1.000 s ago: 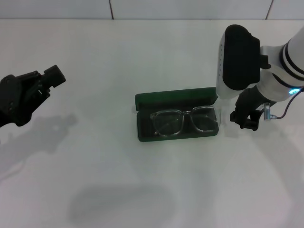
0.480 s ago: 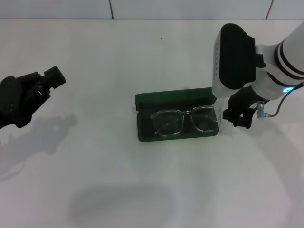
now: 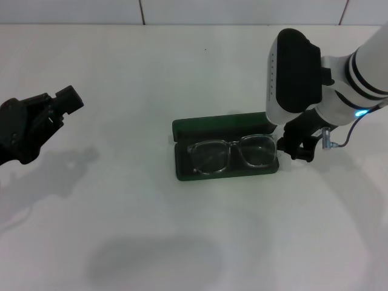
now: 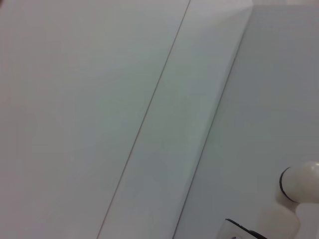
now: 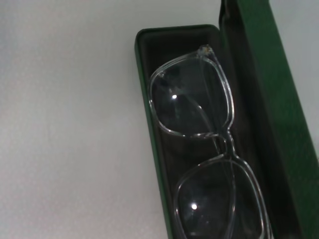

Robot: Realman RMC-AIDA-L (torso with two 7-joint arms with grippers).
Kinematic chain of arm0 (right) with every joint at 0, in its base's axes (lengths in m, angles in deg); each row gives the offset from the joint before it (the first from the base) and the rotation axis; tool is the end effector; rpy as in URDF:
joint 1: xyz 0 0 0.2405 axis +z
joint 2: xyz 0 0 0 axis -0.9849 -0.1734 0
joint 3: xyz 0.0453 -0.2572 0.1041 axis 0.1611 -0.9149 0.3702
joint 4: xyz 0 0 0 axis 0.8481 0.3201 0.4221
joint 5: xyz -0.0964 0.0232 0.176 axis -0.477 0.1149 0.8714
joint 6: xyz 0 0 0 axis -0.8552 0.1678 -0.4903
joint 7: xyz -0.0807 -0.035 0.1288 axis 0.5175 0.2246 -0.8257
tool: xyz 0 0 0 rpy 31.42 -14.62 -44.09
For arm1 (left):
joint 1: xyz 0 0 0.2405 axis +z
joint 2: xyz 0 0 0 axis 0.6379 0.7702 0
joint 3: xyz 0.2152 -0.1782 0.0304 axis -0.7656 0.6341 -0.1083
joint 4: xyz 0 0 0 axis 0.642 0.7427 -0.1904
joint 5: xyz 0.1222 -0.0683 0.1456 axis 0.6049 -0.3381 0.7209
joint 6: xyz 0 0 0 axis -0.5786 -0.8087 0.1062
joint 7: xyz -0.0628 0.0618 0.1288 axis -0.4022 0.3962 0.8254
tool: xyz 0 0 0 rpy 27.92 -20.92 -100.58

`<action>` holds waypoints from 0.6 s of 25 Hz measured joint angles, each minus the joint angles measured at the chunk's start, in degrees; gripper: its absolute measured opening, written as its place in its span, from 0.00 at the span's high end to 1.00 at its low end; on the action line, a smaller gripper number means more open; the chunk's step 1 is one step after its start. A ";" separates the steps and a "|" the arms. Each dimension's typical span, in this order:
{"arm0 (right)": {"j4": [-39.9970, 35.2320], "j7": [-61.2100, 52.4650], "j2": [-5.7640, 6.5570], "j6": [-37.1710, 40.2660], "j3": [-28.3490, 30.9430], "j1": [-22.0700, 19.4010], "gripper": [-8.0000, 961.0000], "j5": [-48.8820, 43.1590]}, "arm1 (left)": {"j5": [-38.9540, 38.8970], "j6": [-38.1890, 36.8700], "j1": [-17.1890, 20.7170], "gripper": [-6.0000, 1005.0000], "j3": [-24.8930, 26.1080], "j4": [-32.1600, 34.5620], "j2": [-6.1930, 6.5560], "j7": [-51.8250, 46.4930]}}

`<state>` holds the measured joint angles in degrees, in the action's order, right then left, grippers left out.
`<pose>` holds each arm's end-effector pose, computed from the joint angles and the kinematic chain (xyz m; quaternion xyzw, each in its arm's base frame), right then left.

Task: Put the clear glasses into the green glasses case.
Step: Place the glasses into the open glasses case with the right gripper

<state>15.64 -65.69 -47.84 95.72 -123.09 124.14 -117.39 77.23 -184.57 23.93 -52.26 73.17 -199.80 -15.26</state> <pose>0.1741 0.3911 -0.0679 -0.9598 -0.0145 -0.2512 0.1246 -0.2923 0.2637 0.0396 -0.8300 -0.2308 -0.4826 0.1580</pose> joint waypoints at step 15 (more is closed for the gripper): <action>0.62 2.01 -0.05 -1.15 0.03 0.00 0.98 1.62 | 0.00 0.00 0.15 0.94 0.00 0.00 -0.07 -0.03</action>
<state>16.26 -63.68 -47.89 94.58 -123.06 124.14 -115.77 77.24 -184.57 24.08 -52.26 73.17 -199.86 -15.30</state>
